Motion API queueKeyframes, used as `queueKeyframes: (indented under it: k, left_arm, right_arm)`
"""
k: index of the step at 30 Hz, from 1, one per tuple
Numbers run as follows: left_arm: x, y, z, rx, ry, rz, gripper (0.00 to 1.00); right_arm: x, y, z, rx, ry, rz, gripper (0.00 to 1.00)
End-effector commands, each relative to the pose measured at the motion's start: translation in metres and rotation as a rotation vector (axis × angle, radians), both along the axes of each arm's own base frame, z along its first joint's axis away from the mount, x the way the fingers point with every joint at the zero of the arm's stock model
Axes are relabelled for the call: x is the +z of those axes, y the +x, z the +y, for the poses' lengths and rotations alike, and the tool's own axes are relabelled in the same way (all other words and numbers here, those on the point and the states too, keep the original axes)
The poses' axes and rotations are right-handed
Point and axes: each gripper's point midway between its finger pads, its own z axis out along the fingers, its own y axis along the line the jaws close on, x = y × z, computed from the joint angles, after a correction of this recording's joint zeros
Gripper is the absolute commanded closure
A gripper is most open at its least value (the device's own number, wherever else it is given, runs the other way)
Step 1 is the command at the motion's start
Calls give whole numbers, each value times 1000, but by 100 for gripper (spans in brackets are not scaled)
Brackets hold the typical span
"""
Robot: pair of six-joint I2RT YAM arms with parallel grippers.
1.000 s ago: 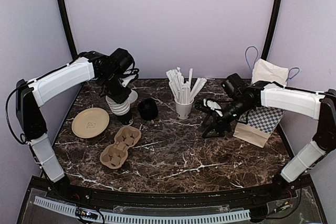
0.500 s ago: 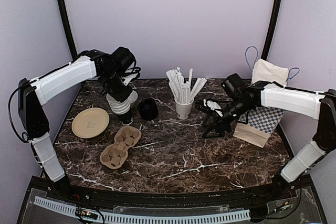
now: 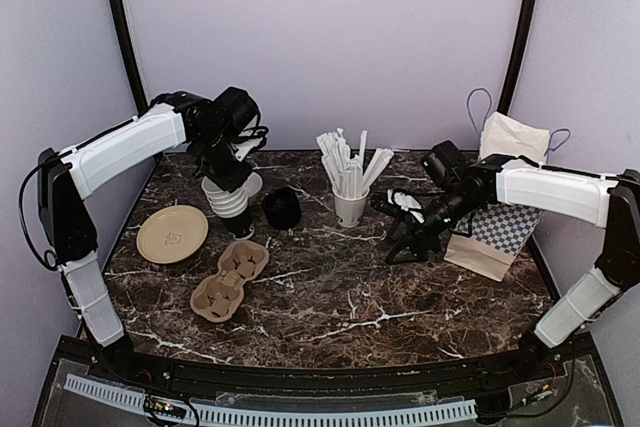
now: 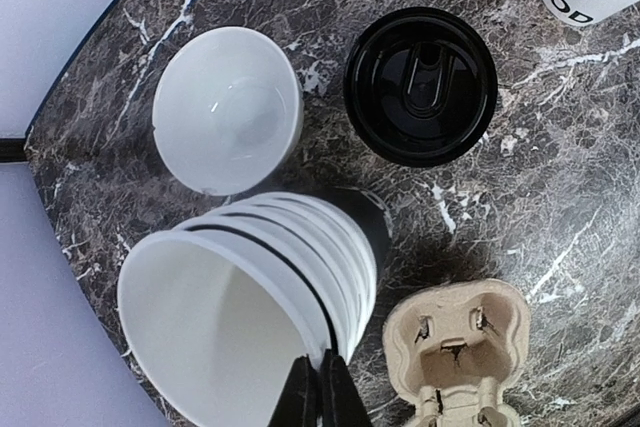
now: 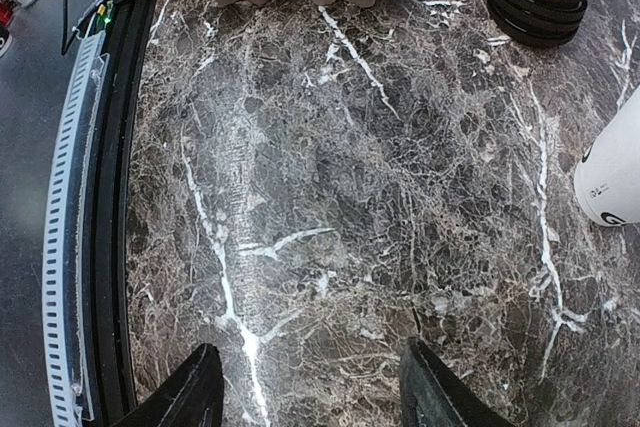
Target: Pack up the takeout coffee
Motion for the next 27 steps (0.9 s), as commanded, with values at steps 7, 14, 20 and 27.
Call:
queueKeyframes:
  k: [7, 14, 20, 27]
  left_arm:
    - [31, -13, 11, 24, 58, 7, 100]
    - [35, -15, 1, -41, 102, -23, 100]
    - [28, 0, 39, 44, 303, -61, 100]
    - [32, -2, 12, 3, 101, -28, 100]
  right_arm:
    - [-5, 3, 2, 11, -12, 1, 40]
    - [-6, 1, 4, 21, -9, 24, 41]
    - [-7, 2, 4, 21, -19, 29, 42]
    - [-5, 1, 4, 22, -17, 22, 42]
